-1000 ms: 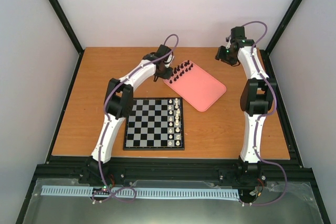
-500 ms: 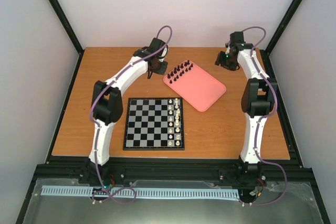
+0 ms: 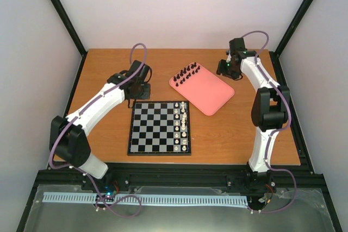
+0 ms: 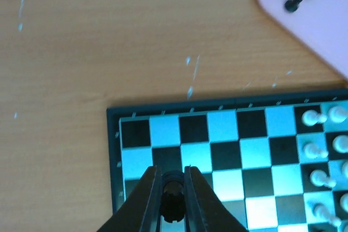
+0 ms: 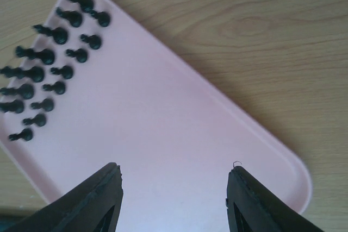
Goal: Set up the chess pieces on the board
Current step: Place the chess piece on the chessboard.
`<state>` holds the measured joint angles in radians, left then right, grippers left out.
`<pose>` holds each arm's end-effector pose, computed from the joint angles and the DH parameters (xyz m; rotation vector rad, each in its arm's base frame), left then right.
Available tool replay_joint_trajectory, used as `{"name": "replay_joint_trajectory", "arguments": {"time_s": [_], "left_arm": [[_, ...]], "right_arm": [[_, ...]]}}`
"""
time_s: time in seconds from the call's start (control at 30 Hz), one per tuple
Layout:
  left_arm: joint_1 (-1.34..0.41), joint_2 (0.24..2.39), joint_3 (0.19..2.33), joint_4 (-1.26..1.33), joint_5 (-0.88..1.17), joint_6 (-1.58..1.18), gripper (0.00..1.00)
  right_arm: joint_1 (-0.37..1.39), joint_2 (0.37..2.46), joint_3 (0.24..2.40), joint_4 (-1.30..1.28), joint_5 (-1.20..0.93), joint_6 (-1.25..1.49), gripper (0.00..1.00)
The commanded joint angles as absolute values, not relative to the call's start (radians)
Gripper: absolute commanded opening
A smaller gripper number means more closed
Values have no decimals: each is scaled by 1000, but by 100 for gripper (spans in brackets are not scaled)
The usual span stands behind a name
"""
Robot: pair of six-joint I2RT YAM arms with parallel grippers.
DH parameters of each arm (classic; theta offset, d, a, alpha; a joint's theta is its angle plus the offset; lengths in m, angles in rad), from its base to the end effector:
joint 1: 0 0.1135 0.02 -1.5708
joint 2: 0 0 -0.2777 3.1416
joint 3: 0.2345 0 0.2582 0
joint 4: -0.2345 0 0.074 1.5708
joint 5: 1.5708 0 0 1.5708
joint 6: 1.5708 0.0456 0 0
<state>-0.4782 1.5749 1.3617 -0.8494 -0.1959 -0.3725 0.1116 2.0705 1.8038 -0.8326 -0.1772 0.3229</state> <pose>0.3033 -0.1472 0.2930 0.0711 2.5998 -0.0459 0.4613 0.0598 0.2430 0.2270 2.6859 0.3733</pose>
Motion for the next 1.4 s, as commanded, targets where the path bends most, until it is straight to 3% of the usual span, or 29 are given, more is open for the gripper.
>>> {"name": "replay_joint_trajectory", "arguments": {"time_s": [0.0,0.37,1.37], "left_arm": [[-482,1483,1264,-863,-241,-513,1],[-461,1437,1045,-631,-197,-642,1],[-353,1687,1101,-515,-179,-650,1]], "right_arm": [[146,1982,1753,-794,-154,330,62],[152,1893,1688,-790,-130,317,62],[152,1944,1709,-805,-148,305,62]]}}
